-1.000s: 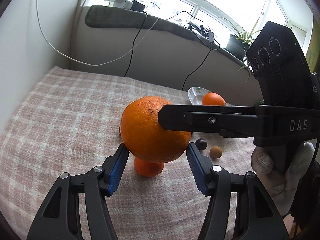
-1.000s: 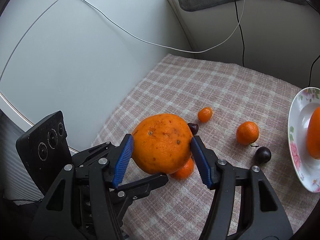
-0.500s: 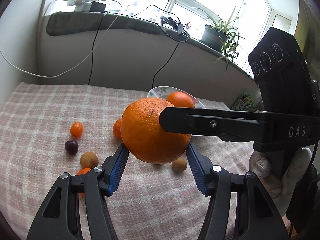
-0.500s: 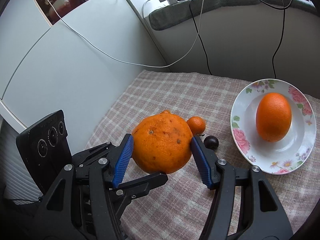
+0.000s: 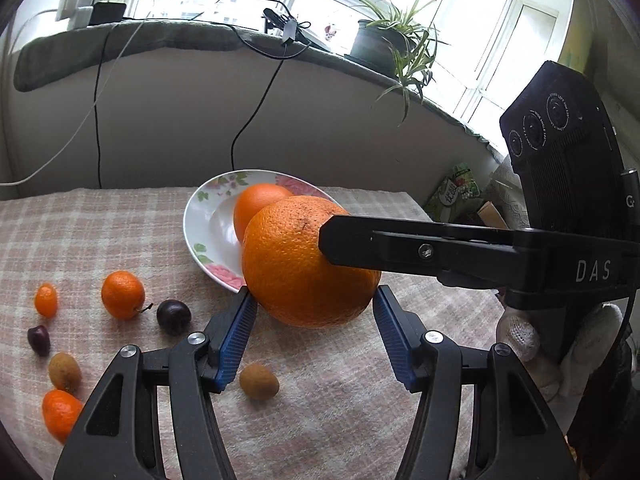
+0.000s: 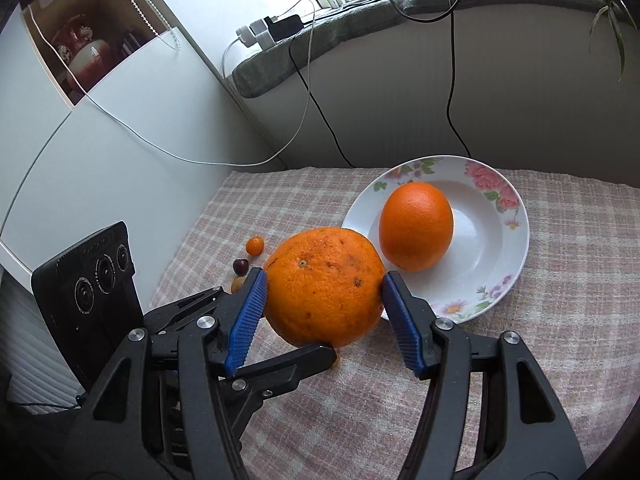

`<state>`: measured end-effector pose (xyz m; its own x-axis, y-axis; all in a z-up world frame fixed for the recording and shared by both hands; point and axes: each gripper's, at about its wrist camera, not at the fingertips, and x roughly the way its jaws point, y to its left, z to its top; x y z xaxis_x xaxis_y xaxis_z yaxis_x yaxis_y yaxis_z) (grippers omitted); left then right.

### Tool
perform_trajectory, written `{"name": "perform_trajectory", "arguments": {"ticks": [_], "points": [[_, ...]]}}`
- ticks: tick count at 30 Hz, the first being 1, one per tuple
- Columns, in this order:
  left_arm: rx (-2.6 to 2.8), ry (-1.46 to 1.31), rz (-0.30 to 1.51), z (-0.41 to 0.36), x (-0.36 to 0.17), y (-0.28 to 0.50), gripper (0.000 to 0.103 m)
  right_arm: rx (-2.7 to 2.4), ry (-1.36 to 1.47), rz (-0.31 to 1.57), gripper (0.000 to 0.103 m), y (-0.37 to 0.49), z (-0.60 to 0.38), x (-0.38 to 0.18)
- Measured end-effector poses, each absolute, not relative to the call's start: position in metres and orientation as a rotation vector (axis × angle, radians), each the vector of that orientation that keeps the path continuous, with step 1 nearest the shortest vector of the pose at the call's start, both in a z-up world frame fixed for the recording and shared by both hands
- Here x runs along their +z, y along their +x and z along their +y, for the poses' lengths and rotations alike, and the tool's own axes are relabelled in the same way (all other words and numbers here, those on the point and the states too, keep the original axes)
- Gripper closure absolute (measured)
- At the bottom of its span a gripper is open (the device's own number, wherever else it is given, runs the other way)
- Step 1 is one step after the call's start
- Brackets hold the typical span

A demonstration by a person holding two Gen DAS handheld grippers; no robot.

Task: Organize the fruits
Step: 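Carry the bumpy orange with the left tool and release it beside the first orange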

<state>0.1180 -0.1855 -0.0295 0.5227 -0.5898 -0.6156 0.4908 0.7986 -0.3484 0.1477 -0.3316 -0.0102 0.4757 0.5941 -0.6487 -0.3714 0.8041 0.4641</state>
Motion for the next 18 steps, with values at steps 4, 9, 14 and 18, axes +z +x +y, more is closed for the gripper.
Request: {"name": "perform_trajectory", "arguments": {"ticks": [4, 9, 14, 18], "points": [[-0.672, -0.139, 0.801, -0.208, -0.032, 0.126, 0.043, 0.568, 0.29, 0.898, 0.04, 0.153, -0.357, -0.012], [-0.692, -0.137, 0.824, -0.234, -0.038, 0.14, 0.043, 0.535, 0.314, 0.9, 0.04, 0.161, -0.386, -0.019], [-0.694, -0.144, 0.845, -0.252, -0.043, 0.15, 0.043, 0.512, 0.345, 0.91, 0.041, 0.171, -0.409, -0.028], [-0.681, -0.151, 0.852, -0.258, -0.045, 0.157, 0.043, 0.51, 0.37, 0.915, 0.041, 0.183, -0.419, -0.033]]}}
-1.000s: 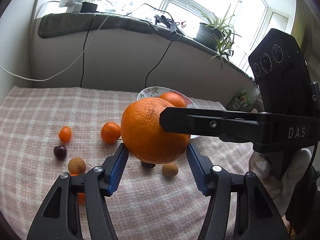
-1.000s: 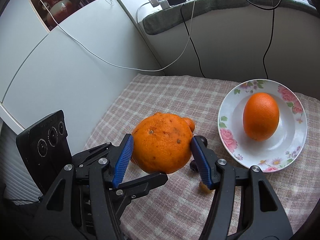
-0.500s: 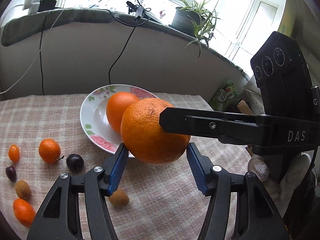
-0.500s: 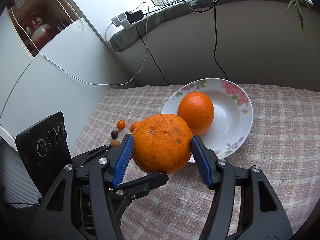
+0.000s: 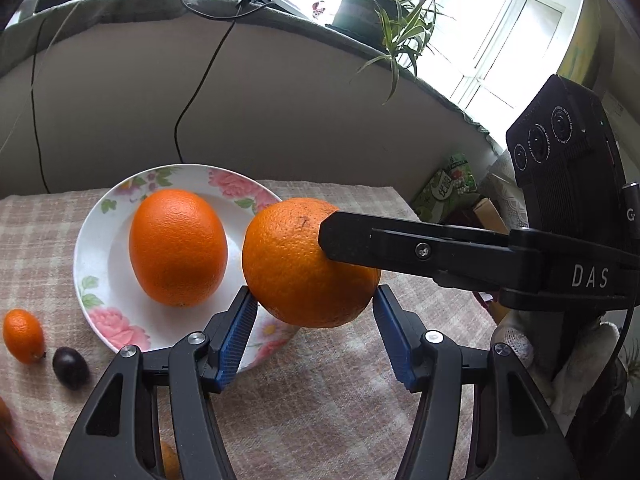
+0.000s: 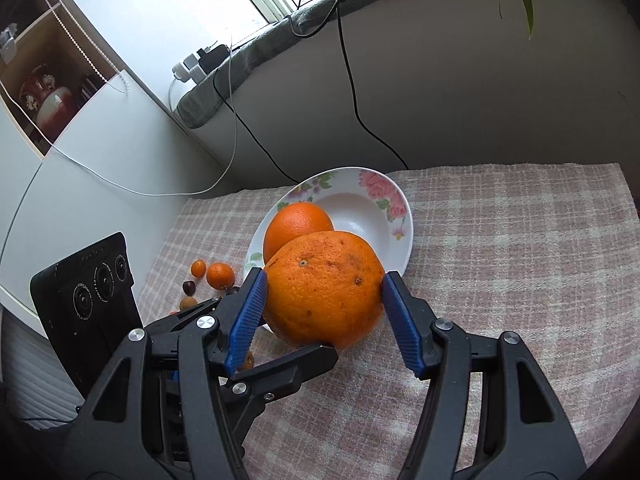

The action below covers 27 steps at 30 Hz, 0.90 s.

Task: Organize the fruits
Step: 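Carry the bumpy orange with the left tool and release it beside the first orange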

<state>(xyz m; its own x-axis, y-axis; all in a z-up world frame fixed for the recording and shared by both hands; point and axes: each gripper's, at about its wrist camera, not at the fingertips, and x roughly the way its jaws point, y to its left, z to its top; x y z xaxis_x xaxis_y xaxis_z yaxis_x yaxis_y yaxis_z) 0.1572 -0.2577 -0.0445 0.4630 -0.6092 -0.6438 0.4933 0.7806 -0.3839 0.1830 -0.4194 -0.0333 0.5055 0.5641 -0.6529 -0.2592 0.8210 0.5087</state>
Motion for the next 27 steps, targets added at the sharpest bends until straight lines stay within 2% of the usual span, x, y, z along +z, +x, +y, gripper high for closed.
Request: {"name": "perform_trajectory", "arguments": {"ticks": [8, 10, 13, 27], "points": [[-0.634, -0.174, 0.856, -0.26, -0.048, 0.169, 0.043, 0.515, 0.4, 0.934, 0.041, 0.208, -0.425, -0.039], [-0.63, -0.181, 0.84, -0.259, -0.045, 0.17, 0.048, 0.514, 0.406, 0.933, 0.041, 0.212, -0.424, -0.039], [-0.621, -0.151, 0.808, -0.259, -0.038, 0.17, 0.05, 0.507, 0.41, 0.925, 0.041, 0.218, -0.423, -0.036], [-0.606, -0.14, 0.802, -0.243, -0.036, 0.16, 0.05, 0.462, 0.465, 0.885, 0.04, 0.216, -0.442, -0.029]]}}
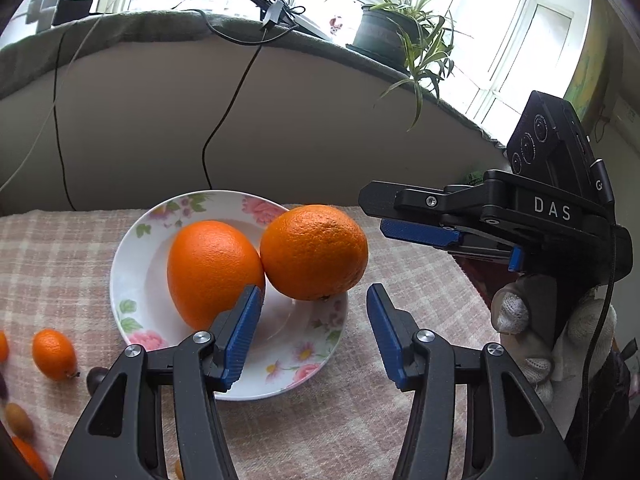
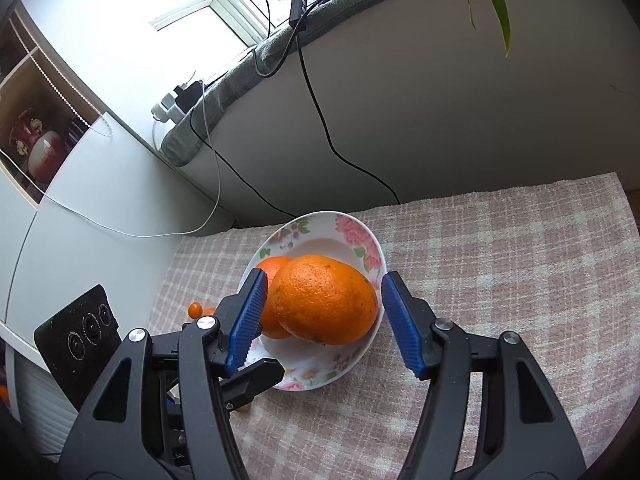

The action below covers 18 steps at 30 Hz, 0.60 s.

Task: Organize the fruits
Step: 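Carry the bumpy orange with the left tool and release it beside the first orange, then withdraw the left tool from the plate toward the small fruits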

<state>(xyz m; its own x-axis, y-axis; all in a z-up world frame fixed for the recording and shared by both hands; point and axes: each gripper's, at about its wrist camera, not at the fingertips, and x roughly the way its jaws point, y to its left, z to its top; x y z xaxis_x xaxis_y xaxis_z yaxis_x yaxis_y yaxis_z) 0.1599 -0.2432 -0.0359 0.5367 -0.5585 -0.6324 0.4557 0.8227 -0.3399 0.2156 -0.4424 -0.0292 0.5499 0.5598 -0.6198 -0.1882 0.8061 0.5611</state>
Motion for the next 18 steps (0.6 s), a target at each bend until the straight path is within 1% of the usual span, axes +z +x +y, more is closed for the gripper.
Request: {"name": "perform_trajectory", "arguments": {"ticks": [13, 14, 18], "points": [[-0.575, -0.119, 0.776, -0.21, -0.023, 0.133, 0.05, 0.421, 0.5, 0.858, 0.036, 0.184, -0.452, -0.025], [-0.571, -0.114, 0.772, -0.207, -0.022, 0.131, 0.05, 0.419, 0.495, 0.854, 0.034, 0.179, -0.451, -0.024], [-0.537, -0.103, 0.751, -0.191, -0.016, 0.121, 0.048, 0.395, 0.451, 0.828, 0.018, 0.162, -0.446, -0.02]]}}
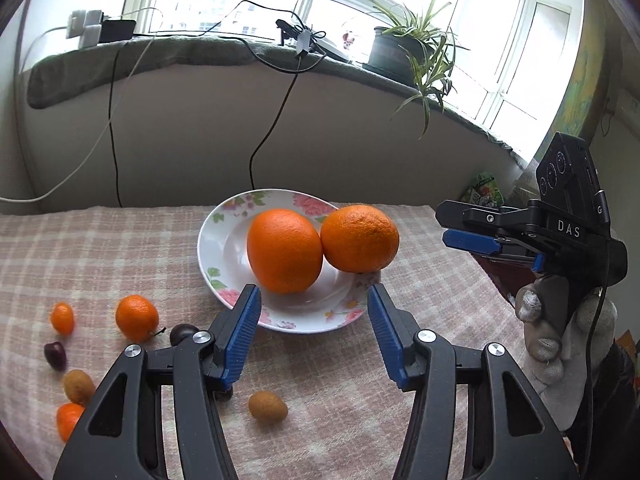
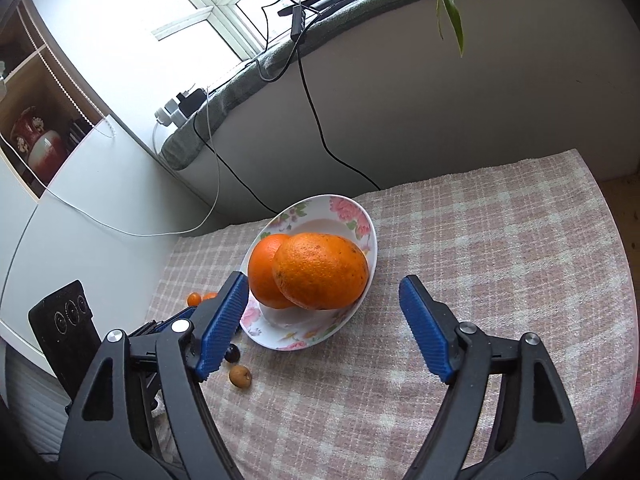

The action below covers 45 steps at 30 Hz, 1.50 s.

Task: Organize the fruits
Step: 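Withdraw the left tool from the plate toward the small fruits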

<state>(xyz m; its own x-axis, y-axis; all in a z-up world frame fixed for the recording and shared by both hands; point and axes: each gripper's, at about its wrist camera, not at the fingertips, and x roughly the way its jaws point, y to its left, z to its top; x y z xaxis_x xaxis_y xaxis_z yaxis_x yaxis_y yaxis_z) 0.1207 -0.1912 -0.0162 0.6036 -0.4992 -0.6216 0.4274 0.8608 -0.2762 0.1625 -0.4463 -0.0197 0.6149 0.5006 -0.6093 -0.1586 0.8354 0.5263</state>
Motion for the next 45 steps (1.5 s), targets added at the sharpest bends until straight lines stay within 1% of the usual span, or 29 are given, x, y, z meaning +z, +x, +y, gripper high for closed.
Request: {"name": "perform_trajectory", "arguments": {"ticks": [3, 7, 9, 11, 24, 33, 36, 39, 40, 41, 45], "points": [[-0.523, -0.097, 0.737, -0.175, -0.013, 0.11, 0.045, 0.39, 0.444, 0.827, 0.017, 0.154, -0.442, -0.02], [-0.5, -0.084, 0.725, -0.156, -0.011, 0.097, 0.037, 0.373, 0.437, 0.825, 0.017, 0.143, -0.436, -0.02], [-0.482, -0.079, 0.724, -0.144, -0.012, 0.092, 0.035, 0.363, 0.427, 0.819, 0.013, 0.135, -0.433, -0.02], [-0.47, -0.07, 0.725, -0.132, -0.014, 0.086, 0.033, 0.35, 0.398, 0.811, 0.013, 0.129, -0.427, -0.019], [-0.34, -0.004, 0.753, -0.082, -0.033, 0.063, 0.033, 0.301, 0.103, 0.771, 0.013, 0.089, -0.364, -0.019], [-0.285, -0.086, 0.775, -0.046, -0.048, 0.057, 0.033, 0.368, 0.048, 0.775, 0.013, 0.074, -0.328, -0.032], [-0.276, -0.12, 0.79, -0.036, -0.055, 0.059, 0.034, 0.394, 0.034, 0.782, 0.013, 0.073, -0.315, -0.037], [-0.277, -0.144, 0.808, -0.031, -0.062, 0.062, 0.04, 0.417, 0.034, 0.79, 0.013, 0.074, -0.305, -0.043], [-0.28, -0.153, 0.815, -0.03, -0.065, 0.063, 0.041, 0.425, 0.036, 0.795, 0.013, 0.074, -0.302, -0.044], [-0.284, -0.163, 0.824, -0.029, -0.068, 0.065, 0.043, 0.434, 0.035, 0.801, 0.016, 0.075, -0.299, -0.047], [-0.294, -0.196, 0.846, -0.025, -0.075, 0.069, 0.046, 0.459, 0.011, 0.843, 0.031, 0.081, -0.286, -0.057]]}}
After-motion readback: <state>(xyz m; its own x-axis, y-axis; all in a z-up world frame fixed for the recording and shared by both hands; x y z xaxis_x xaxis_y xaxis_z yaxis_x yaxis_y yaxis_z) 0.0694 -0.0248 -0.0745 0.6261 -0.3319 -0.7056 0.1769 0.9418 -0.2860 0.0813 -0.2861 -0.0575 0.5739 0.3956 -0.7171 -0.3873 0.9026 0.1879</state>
